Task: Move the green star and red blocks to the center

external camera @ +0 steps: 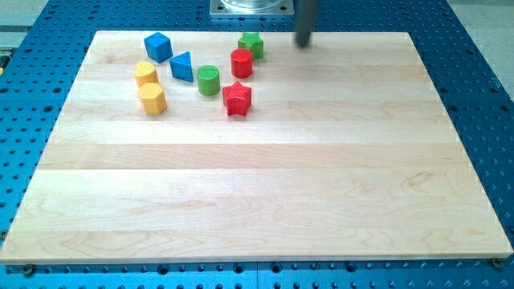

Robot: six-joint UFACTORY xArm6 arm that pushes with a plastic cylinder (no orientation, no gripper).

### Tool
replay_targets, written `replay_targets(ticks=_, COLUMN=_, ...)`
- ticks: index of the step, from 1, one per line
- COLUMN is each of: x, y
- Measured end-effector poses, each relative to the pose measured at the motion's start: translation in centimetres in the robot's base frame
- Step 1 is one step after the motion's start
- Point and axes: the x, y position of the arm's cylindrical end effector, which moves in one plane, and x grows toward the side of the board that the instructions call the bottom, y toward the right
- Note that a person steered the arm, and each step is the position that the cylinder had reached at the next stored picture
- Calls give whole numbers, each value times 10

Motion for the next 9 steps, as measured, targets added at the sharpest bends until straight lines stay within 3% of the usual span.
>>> replay_targets(ticks=1, x=3, y=-64)
replay_targets(ticks=2, x=103, y=-66)
replay_targets(ticks=4, x=101, y=-55)
replay_targets(ticks=5, x=115, y=-103)
replay_targets(ticks=7, x=176, y=-90)
replay_targets(ticks=8, x=167, y=-89)
replay_targets(ticks=9, x=193, y=-125)
